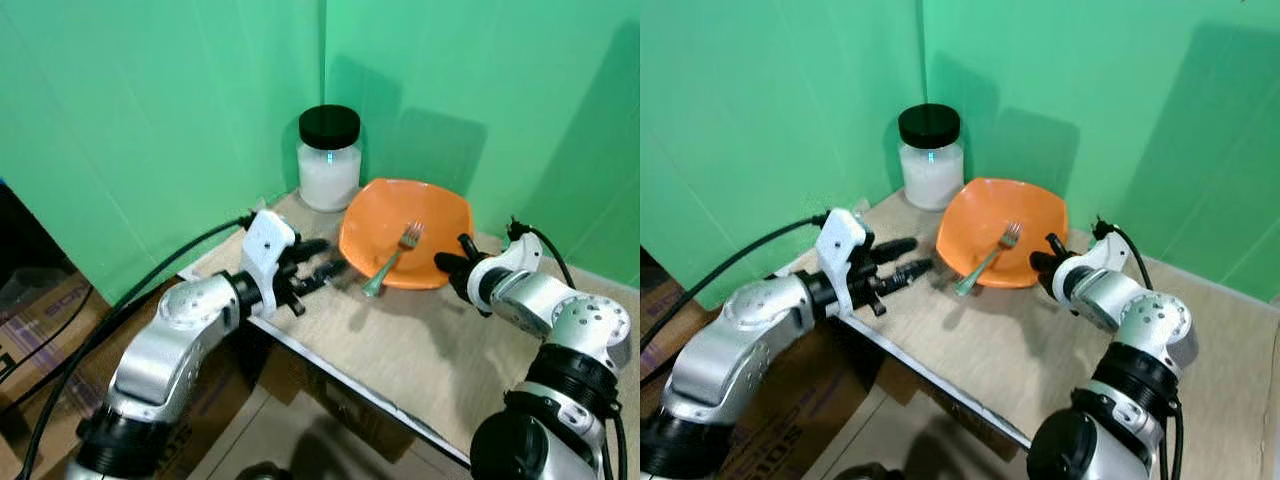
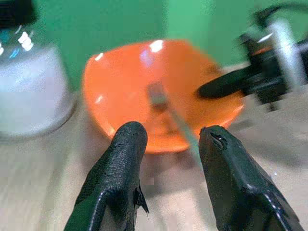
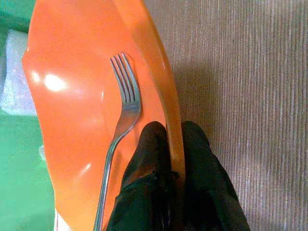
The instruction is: Setting the table
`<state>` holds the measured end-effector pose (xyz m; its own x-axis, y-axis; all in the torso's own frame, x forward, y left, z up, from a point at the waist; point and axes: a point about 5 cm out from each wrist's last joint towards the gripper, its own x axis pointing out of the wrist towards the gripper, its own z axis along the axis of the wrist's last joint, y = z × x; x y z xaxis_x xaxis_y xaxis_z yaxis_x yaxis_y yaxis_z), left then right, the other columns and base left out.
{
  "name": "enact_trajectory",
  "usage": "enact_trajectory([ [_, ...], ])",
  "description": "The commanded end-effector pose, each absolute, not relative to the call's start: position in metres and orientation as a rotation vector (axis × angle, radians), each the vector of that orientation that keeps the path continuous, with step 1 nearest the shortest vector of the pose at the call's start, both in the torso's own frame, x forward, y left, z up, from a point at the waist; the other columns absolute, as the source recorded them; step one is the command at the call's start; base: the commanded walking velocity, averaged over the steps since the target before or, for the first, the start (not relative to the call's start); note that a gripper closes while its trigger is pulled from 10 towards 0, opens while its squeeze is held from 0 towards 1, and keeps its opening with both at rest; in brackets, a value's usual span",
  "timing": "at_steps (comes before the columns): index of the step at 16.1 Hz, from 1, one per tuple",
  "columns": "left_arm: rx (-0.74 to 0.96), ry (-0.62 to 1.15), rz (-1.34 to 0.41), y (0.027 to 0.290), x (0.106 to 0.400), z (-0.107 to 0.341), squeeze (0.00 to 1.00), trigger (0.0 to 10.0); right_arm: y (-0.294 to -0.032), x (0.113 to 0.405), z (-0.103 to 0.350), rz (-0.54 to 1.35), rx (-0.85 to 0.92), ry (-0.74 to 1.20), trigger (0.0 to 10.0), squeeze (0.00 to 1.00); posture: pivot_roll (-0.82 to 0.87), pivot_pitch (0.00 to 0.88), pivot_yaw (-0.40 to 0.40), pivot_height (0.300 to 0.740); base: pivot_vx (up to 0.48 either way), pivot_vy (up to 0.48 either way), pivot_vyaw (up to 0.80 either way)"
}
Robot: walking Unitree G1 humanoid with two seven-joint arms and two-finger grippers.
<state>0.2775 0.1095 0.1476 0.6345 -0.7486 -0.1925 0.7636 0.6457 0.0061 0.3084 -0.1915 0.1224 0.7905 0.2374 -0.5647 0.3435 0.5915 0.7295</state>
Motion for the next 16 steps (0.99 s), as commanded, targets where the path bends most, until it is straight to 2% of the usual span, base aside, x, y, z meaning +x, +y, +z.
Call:
enact_trajectory([
  [1,0.105,0.224,-0.81,0.112,0.285,0.142,0.0,10.0,-0.188,0.311,0.127,-0.059,0.96,0.678,0.0,0.0,0.03,0.0,0.027,0.74,0.0,0.0,0.0],
  [2,0.064,0.265,-0.74,0.114,0.296,0.137,0.0,10.0,-0.186,0.312,0.127,-0.056,0.961,0.678,0.0,0.0,0.03,0.0,0.024,0.74,0.0,0.0,0.0],
  [3,-0.001,0.284,-0.726,0.113,0.303,0.137,1.0,10.0,-0.185,0.313,0.127,-0.053,0.955,0.68,0.0,0.0,0.03,0.0,0.022,0.74,0.0,0.0,0.0],
  [5,-0.072,0.253,-0.782,0.105,0.315,0.149,1.0,10.0,-0.183,0.314,0.128,-0.05,0.943,0.68,0.0,0.0,0.03,0.0,0.021,0.74,0.0,0.0,0.0],
  [8,-0.128,0.15,-0.96,0.081,0.321,0.175,1.0,10.0,-0.181,0.315,0.129,-0.047,0.921,0.678,0.0,0.0,0.03,0.0,0.024,0.74,0.0,0.0,0.0],
  [9,-0.142,0.162,-0.989,0.076,0.323,0.176,0.91,10.0,-0.181,0.316,0.13,-0.048,0.911,0.676,0.0,0.0,0.03,0.0,0.024,0.74,0.0,0.0,0.0],
  [10,-0.134,0.187,-1.008,0.072,0.324,0.173,0.29,10.0,-0.181,0.316,0.13,-0.048,0.902,0.675,0.0,0.0,0.03,0.0,0.024,0.74,0.0,0.0,0.0],
  [11,-0.028,0.304,-1.021,0.065,0.33,0.156,0.0,10.0,-0.179,0.317,0.131,-0.046,0.893,0.672,0.0,0.0,0.02,0.0,0.028,0.74,0.0,0.0,0.0],
  [14,0.001,0.401,-0.949,0.062,0.344,0.14,0.0,10.0,-0.177,0.317,0.134,-0.038,0.886,0.659,0.0,0.0,0.01,0.0,0.042,0.74,0.0,0.0,0.0],
  [16,-0.067,0.412,-0.983,0.053,0.347,0.139,0.0,10.0,-0.175,0.317,0.136,-0.033,0.882,0.648,0.0,0.0,0.0,0.0,0.054,0.74,0.0,0.0,0.0],
])
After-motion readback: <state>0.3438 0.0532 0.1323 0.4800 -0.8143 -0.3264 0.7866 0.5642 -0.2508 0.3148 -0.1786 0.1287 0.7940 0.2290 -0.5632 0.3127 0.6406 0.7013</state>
